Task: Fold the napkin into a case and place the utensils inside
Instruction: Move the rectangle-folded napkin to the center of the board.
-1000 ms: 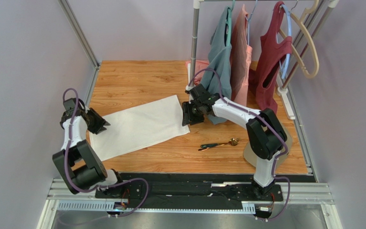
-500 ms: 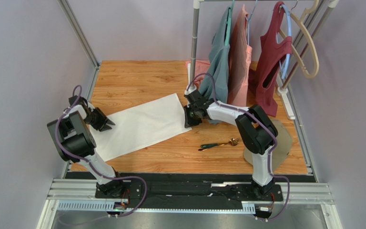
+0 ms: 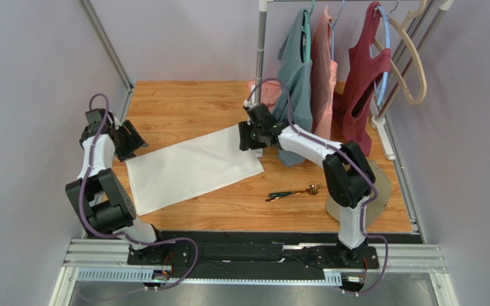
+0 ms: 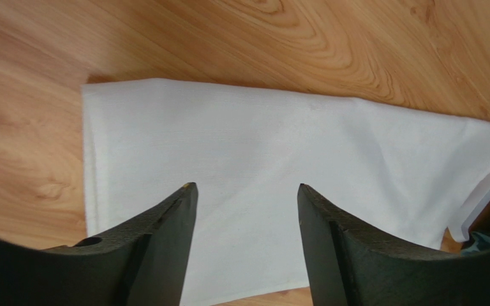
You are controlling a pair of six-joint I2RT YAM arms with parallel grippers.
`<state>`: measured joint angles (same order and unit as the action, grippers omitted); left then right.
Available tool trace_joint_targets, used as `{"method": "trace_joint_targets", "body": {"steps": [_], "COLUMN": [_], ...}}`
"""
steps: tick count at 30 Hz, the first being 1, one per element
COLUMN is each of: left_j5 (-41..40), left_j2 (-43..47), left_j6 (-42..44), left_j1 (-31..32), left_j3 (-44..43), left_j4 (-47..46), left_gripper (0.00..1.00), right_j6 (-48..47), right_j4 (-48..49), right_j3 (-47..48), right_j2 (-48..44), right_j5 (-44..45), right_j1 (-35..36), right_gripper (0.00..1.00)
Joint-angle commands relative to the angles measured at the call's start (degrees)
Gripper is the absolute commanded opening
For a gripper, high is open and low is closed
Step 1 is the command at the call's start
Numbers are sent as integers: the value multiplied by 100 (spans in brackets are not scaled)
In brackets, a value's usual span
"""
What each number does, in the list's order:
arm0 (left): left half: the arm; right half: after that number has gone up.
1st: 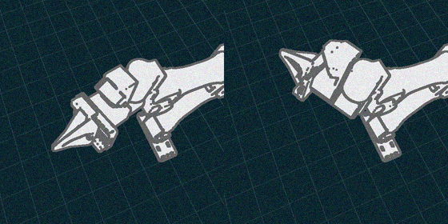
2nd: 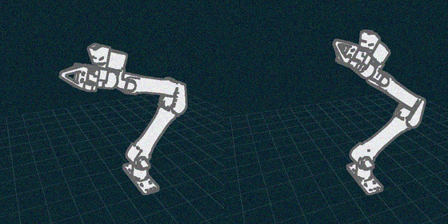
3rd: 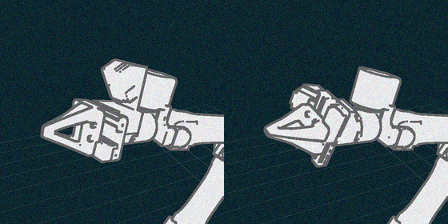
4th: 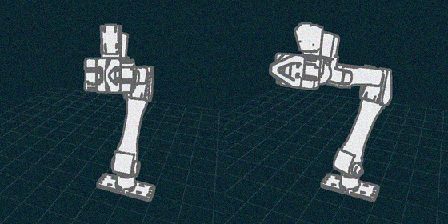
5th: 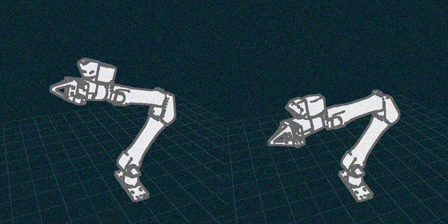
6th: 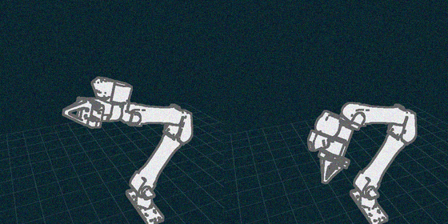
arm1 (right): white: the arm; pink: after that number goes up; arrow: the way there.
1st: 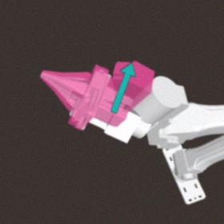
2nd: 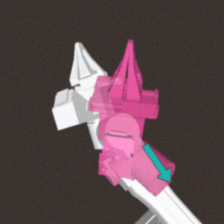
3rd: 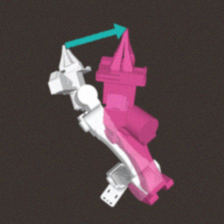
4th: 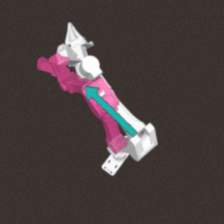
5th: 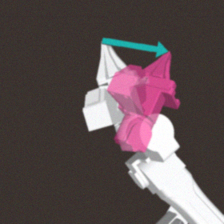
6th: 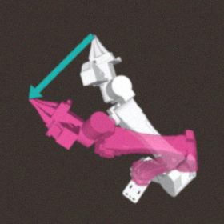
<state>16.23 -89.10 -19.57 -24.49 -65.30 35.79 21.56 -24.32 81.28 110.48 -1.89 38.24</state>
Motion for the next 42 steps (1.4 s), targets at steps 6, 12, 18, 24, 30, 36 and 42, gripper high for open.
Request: {"method": "trace_joint_targets", "body": {"steps": [6,12,18,24,30,36,42], "left_j5": [-848,-1148,-928,-1464,-1350,-1473,-1614], "left_j2": [-256,-906,-1293,-1408,-1768,-2137,-2515], "left_j6": [375,867,999,1113,1201,1298,1351], "left_j1": [-513,-548,-592,-592,-592,-592,-583], "left_j3": [-203,-431,-817,-1002,-1152,-1398,-1688], "left_j4": [552,701,815,938,956,974,1070], "left_gripper": [71,63,52,55,54,47,26], "right_j6": [-495,-407,-548,-592,-548,-548,-653], "right_j4": [68,-38,-20,-47,-21,58,138], "right_j3": [2058,2086,1857,1944,1971,1901,2032], "right_j2": [1089,1099,958,1011,1029,1037,1178], "right_j5": [-663,-901,-769,-830,-918,-936,-918], "right_j1": [0,-71,-97,-194,-299,-361,-414], "right_gripper": [59,60,60,60,59,59,59]}}
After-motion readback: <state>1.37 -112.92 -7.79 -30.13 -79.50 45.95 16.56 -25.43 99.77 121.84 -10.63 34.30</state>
